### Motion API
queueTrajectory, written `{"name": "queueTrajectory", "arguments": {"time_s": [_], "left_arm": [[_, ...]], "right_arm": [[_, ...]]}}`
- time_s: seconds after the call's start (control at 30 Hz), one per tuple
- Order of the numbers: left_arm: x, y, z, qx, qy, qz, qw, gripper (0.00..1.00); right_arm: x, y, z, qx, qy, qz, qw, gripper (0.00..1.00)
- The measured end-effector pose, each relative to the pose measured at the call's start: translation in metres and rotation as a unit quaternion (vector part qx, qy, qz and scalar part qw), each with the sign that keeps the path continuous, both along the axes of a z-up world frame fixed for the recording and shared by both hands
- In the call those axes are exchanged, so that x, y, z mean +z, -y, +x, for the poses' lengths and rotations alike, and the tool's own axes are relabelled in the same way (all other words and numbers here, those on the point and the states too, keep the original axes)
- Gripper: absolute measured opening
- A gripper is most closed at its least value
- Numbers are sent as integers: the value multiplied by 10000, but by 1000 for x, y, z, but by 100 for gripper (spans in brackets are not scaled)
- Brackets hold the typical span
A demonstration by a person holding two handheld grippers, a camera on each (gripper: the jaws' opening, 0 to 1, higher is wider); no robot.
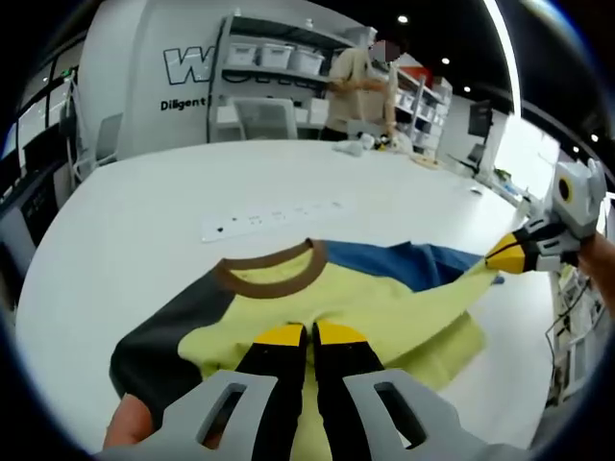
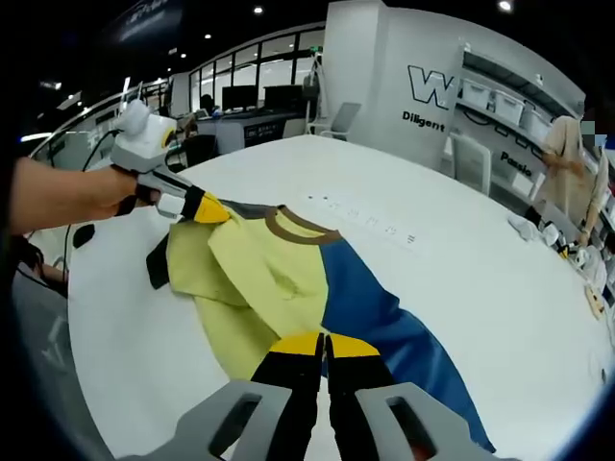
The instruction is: Fold the garment on the visible template until the final outline fits inside the template.
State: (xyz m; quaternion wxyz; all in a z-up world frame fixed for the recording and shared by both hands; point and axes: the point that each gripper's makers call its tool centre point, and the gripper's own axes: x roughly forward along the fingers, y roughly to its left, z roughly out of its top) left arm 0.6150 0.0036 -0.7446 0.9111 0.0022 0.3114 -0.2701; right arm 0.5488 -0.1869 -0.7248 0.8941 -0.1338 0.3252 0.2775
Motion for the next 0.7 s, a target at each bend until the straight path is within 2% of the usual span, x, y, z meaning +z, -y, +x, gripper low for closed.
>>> {"name": "queueTrajectory", "arguments": {"time_s": [0.3, 0.47, 0.57, 0.7], "left_arm": [[-21, 5, 9, 34, -79, 239, 9997, 0], [-33, 3, 11, 45, -192, 397, 9990, 0], [-46, 1, 7, 30, -411, 538, 9977, 0], [-51, 1, 7, 14, -406, 588, 9974, 0]], "right_arm": [[-23, 2, -2, -68, -250, 53, 9997, 0], [-28, 0, -2, -67, -307, 92, 9995, 0], [-29, -1, -3, -65, -323, 104, 9994, 0], [-29, -2, -2, -58, -332, 112, 9994, 0]]}}
